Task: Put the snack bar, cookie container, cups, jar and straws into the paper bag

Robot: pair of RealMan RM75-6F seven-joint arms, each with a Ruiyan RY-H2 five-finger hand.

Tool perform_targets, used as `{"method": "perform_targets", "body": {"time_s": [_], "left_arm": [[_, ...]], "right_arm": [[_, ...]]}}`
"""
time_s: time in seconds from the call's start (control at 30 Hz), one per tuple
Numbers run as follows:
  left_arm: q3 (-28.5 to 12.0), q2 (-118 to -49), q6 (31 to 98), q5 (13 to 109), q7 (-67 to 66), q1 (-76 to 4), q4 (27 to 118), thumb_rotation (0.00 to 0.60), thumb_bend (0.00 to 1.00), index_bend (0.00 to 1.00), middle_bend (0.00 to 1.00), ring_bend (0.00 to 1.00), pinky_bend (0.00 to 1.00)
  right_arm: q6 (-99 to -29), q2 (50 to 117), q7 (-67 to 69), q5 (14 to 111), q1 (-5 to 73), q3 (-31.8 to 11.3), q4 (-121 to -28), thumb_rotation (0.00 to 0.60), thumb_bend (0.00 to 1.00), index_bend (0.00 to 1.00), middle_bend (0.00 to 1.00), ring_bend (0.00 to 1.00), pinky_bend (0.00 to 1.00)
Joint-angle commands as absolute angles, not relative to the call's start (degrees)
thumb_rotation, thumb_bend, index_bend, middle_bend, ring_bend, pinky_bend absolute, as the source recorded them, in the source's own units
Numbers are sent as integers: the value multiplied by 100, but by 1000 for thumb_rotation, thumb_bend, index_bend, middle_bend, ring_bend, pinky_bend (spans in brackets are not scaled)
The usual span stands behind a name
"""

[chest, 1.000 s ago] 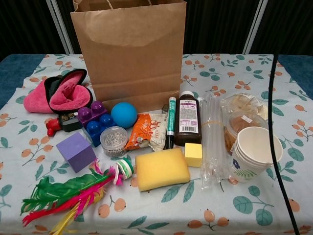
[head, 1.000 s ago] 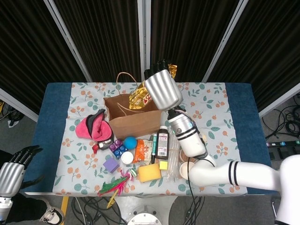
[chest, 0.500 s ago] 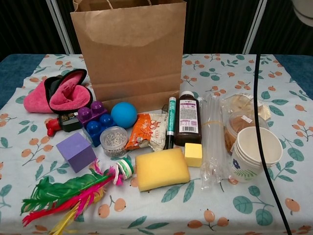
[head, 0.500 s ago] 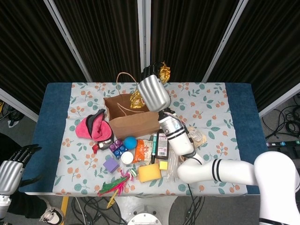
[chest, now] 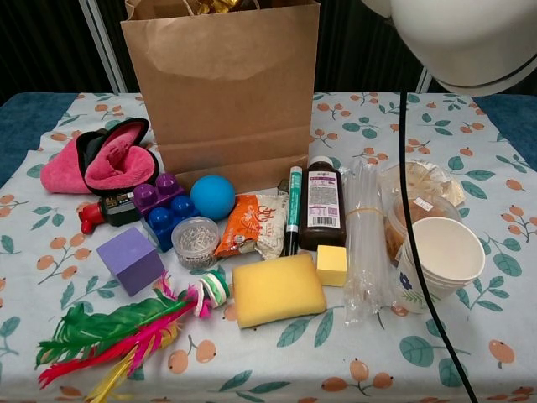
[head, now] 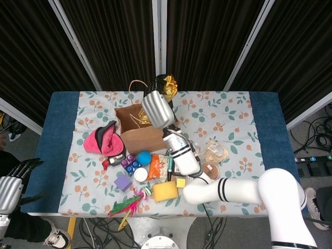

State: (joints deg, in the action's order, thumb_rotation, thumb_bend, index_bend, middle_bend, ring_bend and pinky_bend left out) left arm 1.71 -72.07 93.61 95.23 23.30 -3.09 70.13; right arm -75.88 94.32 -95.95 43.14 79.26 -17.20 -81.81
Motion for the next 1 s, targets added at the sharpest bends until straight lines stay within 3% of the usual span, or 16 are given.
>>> {"method": "perform_targets", "body": {"time_s": [0.03,0.13,0.23,0.7,1.0], "left_arm": [[169,-7215,9365,9500,2383,-304,6971,600,98,254,281,197,264],[174,-7218,9373,9493,2426,-298,6955,600,99,254,281,197,264],[178,-7217,9380,9503,2430,-302,6958,600,99,254,281,197,264],[200,-7170,9435,9584,2308,-327,7112,600,98,254,281,197,264],[231,-7139,9398,9659,2170,-378,7286,600,99,254,281,197,264]], "right_arm": [[-7634,9539,-9756,4100,7974,-1761,-8190,600,108,414,383,231,150],[-7634,9544,-9767,4011,7992,-1796,-8276,600,33,241,275,115,55],[-7645,9503,-9724,4016,7999,-1807,-8365,600,6,177,235,81,24],[-8097,8902,-9385,4463,7701,-1700,-9252,600,0,152,224,71,1],[-8943,7482,-8192,4182,6268,-1575,-11325,600,0,150,231,72,20]]}}
